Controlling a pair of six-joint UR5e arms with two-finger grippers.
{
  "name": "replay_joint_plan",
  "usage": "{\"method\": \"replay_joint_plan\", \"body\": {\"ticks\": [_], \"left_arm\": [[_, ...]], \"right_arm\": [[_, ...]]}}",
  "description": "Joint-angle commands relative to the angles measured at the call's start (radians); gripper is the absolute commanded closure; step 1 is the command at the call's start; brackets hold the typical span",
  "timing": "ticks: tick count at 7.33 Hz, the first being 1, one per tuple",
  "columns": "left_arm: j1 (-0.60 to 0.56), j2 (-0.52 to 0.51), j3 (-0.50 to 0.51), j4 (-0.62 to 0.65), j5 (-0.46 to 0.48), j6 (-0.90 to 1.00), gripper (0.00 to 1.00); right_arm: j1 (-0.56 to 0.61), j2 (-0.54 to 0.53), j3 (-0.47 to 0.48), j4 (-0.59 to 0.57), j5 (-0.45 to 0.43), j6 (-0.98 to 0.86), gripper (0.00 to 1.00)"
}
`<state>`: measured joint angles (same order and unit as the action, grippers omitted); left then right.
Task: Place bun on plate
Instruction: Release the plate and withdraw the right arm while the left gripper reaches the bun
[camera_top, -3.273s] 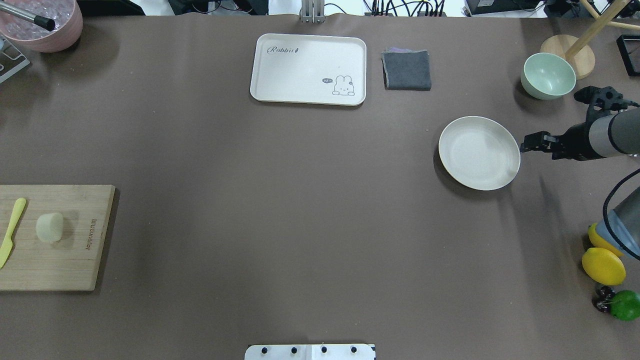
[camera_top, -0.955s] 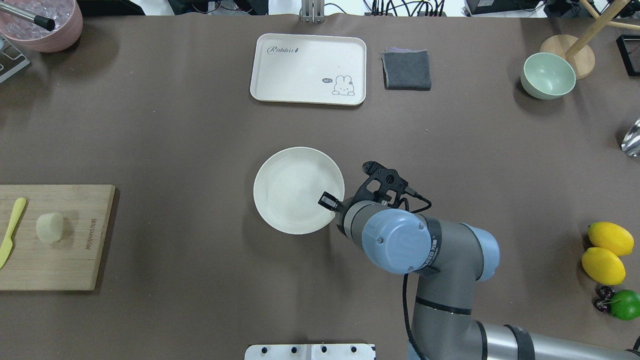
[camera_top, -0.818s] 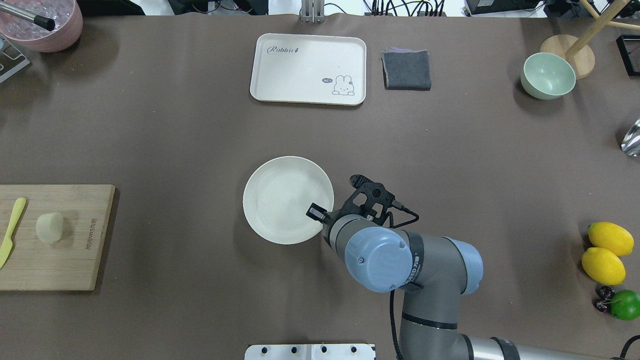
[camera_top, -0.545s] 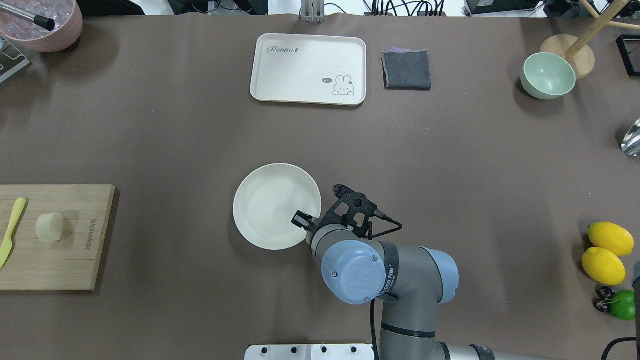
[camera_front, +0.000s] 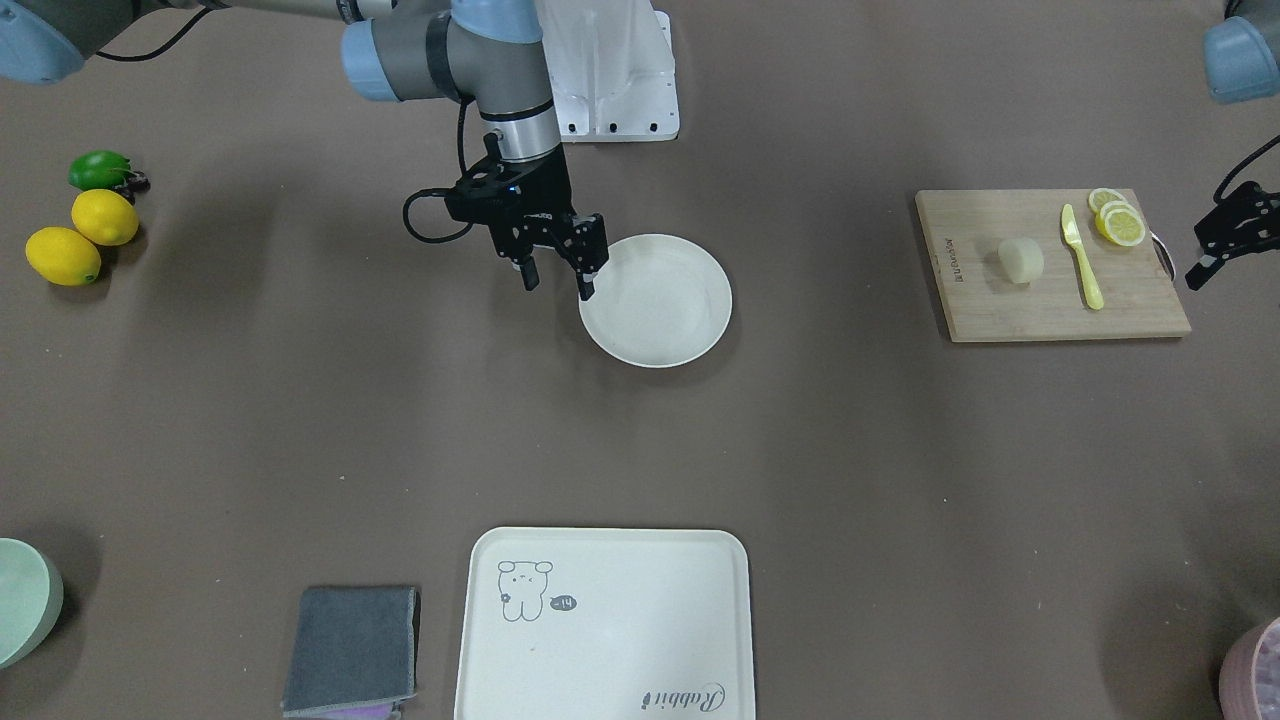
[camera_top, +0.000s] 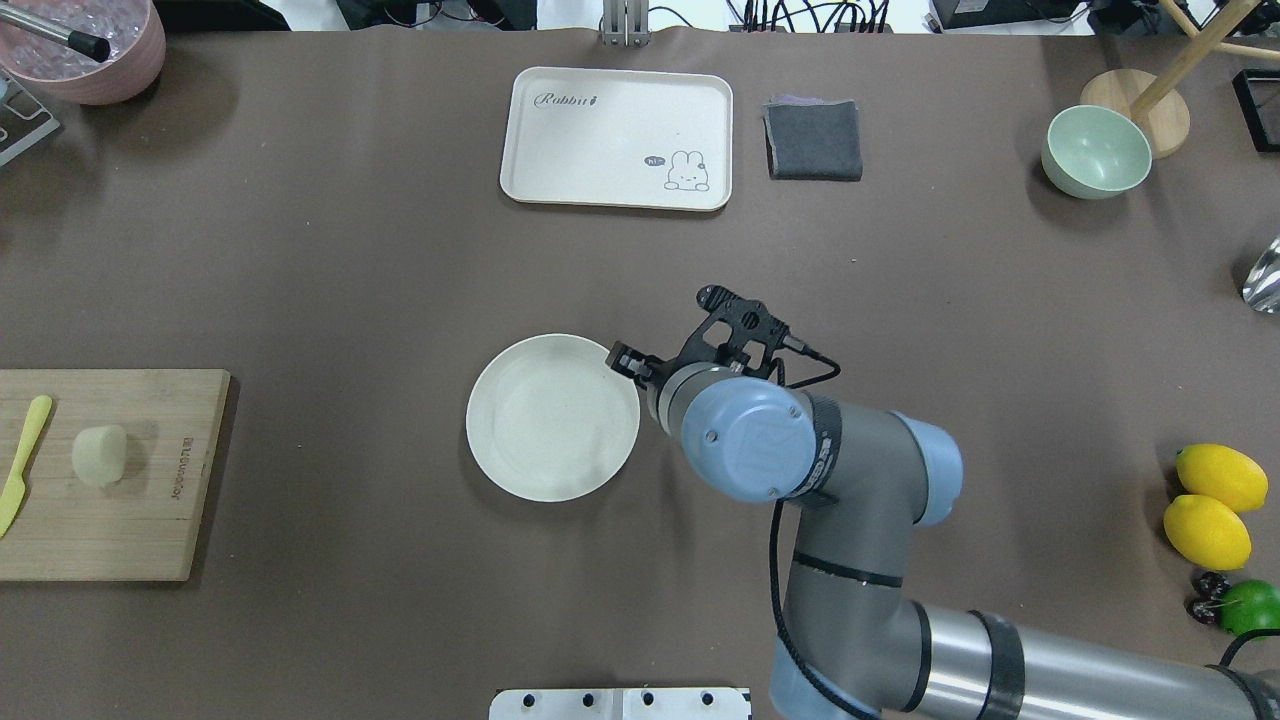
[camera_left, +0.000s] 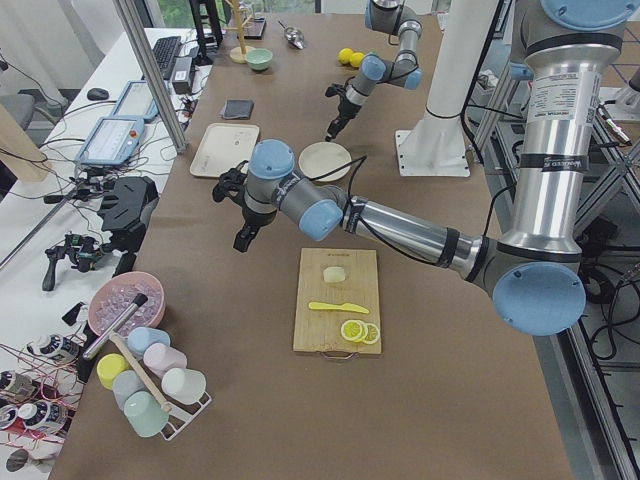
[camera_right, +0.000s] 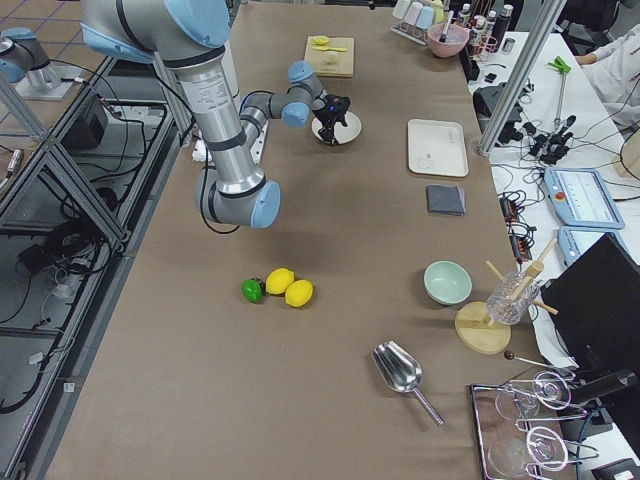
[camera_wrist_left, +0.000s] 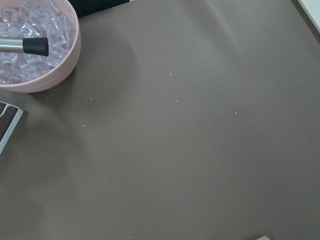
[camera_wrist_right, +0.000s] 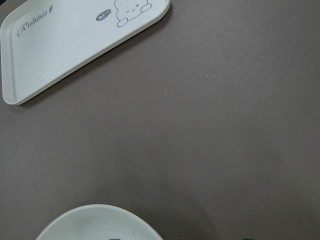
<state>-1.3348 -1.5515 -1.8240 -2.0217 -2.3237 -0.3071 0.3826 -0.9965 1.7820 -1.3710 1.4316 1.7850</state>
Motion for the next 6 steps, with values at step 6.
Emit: {"method": "replay_joint_plan", "body": {"ticks": [6], "left_arm": [[0.451,0.255,0.003,-0.397,0.271,-0.631,0.02]], "right_arm": [[0.657,-0.307,0.182,-0.14,0.688,-0.883,0.0]]}}
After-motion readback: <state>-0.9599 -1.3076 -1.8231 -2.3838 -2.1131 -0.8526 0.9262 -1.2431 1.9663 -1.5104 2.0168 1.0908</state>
